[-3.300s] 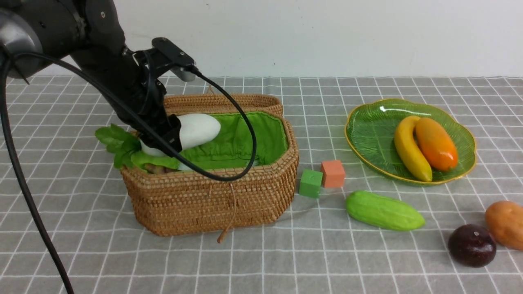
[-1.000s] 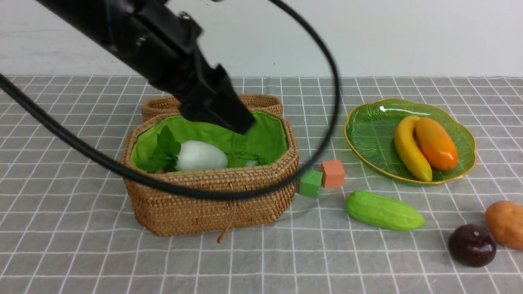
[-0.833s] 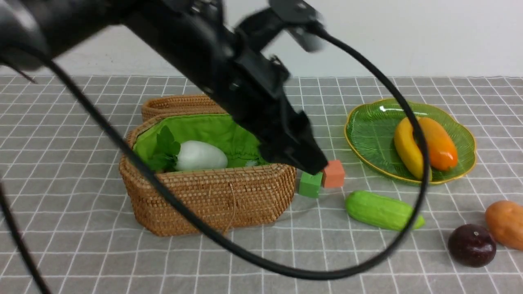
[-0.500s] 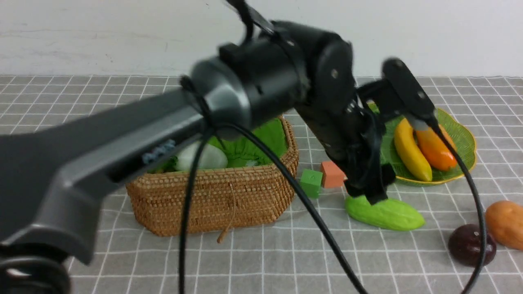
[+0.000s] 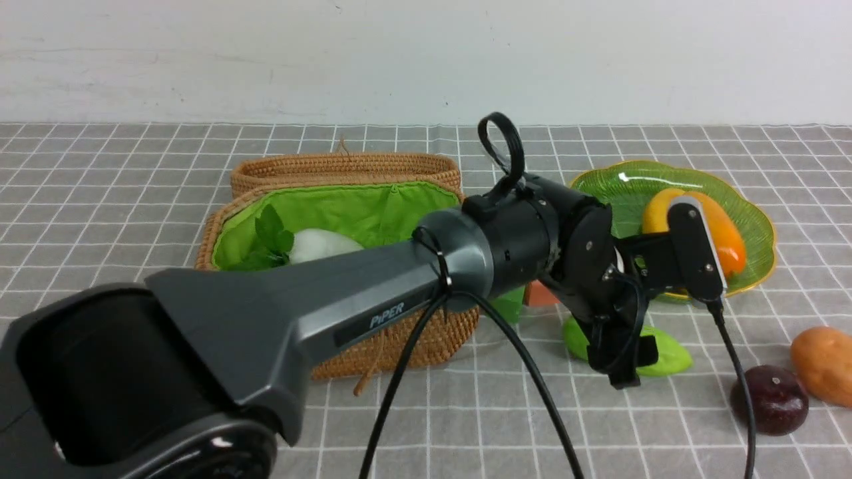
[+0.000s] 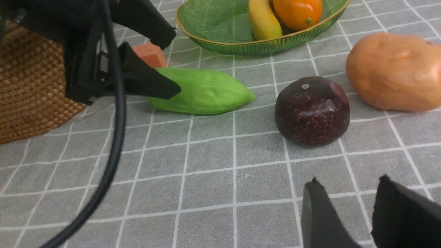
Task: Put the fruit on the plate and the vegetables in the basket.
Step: Take a chayote with your left arm and place it on the basket on the left, then use the right arm to grab a mangosteen and put it into the right plate
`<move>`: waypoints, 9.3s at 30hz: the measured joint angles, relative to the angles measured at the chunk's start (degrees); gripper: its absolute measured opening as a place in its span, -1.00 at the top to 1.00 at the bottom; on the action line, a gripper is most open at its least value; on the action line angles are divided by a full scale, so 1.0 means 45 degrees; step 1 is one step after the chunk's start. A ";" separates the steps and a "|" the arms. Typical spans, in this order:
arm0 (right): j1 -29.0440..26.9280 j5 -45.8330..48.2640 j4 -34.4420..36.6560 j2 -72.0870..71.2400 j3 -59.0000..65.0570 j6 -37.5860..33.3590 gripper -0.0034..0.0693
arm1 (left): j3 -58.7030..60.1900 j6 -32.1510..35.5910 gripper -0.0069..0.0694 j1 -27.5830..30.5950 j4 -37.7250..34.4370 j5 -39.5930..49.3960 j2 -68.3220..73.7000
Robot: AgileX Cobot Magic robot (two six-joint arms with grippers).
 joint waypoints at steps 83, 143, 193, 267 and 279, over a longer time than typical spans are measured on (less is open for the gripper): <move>0.0000 0.0000 0.0000 0.0000 0.0000 0.0000 0.24 | 0.3830 -0.6464 -0.08 0.7056 -0.2807 0.8515 -1.1989; 0.0000 0.0000 0.0000 0.0000 0.0000 0.0000 0.24 | 2.3467 -1.1676 0.85 0.7158 0.2634 -0.3691 -2.9100; 0.0000 0.0004 0.0000 0.0000 0.0000 0.0000 0.24 | 2.4990 -1.2328 0.77 0.9771 0.3533 -0.2102 -2.9149; 0.0000 0.3075 0.1279 1.4480 -0.9699 0.0836 -0.78 | 2.4990 -1.2328 0.58 0.9845 0.3522 -0.2115 -2.9149; -0.0247 0.1468 0.1045 1.8964 -0.9831 0.3544 -0.90 | 2.4990 -1.2328 0.55 0.9845 0.3522 -0.2115 -2.9149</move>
